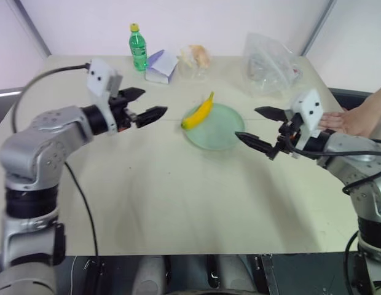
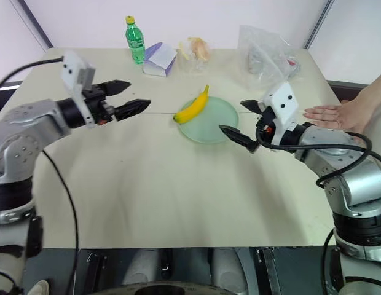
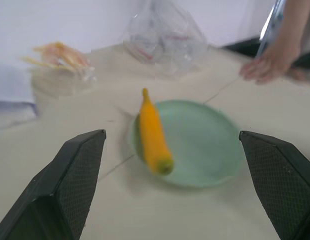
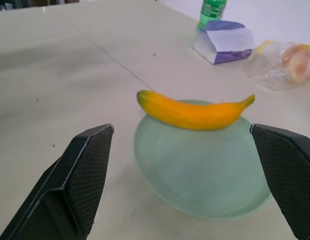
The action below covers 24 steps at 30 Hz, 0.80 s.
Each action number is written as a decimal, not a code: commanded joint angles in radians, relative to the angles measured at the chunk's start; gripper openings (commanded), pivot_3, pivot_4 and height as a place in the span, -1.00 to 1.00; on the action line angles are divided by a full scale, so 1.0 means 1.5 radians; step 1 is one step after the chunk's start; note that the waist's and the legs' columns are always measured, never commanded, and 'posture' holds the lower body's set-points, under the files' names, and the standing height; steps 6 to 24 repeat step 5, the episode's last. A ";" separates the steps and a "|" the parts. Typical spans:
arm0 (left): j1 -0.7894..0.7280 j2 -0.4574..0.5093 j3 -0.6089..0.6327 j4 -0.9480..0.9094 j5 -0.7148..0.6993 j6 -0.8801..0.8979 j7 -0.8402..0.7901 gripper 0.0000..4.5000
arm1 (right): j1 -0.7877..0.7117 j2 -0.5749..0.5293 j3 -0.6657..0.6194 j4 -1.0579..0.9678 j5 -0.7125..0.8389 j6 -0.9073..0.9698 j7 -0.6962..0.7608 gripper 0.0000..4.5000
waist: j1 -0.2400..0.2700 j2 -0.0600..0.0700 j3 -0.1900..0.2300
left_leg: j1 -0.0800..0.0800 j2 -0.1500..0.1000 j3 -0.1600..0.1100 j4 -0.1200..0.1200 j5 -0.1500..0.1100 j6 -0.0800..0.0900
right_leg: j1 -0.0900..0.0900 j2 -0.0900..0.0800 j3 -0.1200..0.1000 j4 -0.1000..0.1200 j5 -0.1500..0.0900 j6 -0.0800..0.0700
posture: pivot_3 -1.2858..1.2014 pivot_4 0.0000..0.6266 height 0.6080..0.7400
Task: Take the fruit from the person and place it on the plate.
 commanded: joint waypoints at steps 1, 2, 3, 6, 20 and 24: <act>0.023 0.018 0.023 -0.038 0.020 -0.055 -0.024 0.99 | -0.005 -0.022 -0.030 0.004 -0.001 -0.013 0.018 1.00 | 0.002 0.000 0.000 | 0.000 0.000 0.000 0.000 0.000 0.000 | 0.000 0.000 0.000 0.000 0.000 0.000 | 0.03 -0.52 0.87; 0.031 0.018 0.032 -0.043 0.016 -0.059 -0.024 0.99 | -0.006 -0.027 -0.032 0.010 0.000 -0.013 0.023 1.00 | 0.003 0.000 0.000 | 0.000 0.000 0.000 0.000 0.000 0.000 | 0.000 0.000 0.000 0.000 0.000 0.000 | 0.03 -0.52 0.87; 0.040 0.014 0.045 -0.050 0.007 -0.063 -0.024 0.99 | -0.007 -0.032 -0.034 0.013 0.002 -0.011 0.028 1.00 | 0.003 0.000 0.000 | 0.000 0.000 0.000 0.000 0.000 0.000 | 0.000 0.000 0.000 0.000 0.000 0.000 | 0.03 -0.52 0.87; 0.060 0.010 0.057 -0.065 -0.005 -0.068 -0.025 0.99 | -0.007 -0.039 -0.033 0.017 0.002 -0.008 0.036 1.00 | 0.002 0.000 0.000 | 0.000 0.000 0.000 0.000 0.000 0.000 | 0.000 0.000 0.000 0.000 0.000 0.000 | 0.03 -0.52 0.87; 0.060 0.010 0.057 -0.065 -0.005 -0.068 -0.025 0.99 | -0.007 -0.039 -0.033 0.017 0.002 -0.008 0.036 1.00 | 0.002 0.000 0.000 | 0.000 0.000 0.000 0.000 0.000 0.000 | 0.000 0.000 0.000 0.000 0.000 0.000 | 0.03 -0.52 0.87; 0.060 0.010 0.057 -0.065 -0.005 -0.068 -0.025 0.99 | -0.007 -0.039 -0.033 0.017 0.002 -0.008 0.036 1.00 | 0.002 0.000 0.000 | 0.000 0.000 0.000 0.000 0.000 0.000 | 0.000 0.000 0.000 0.000 0.000 0.000 | 0.03 -0.52 0.87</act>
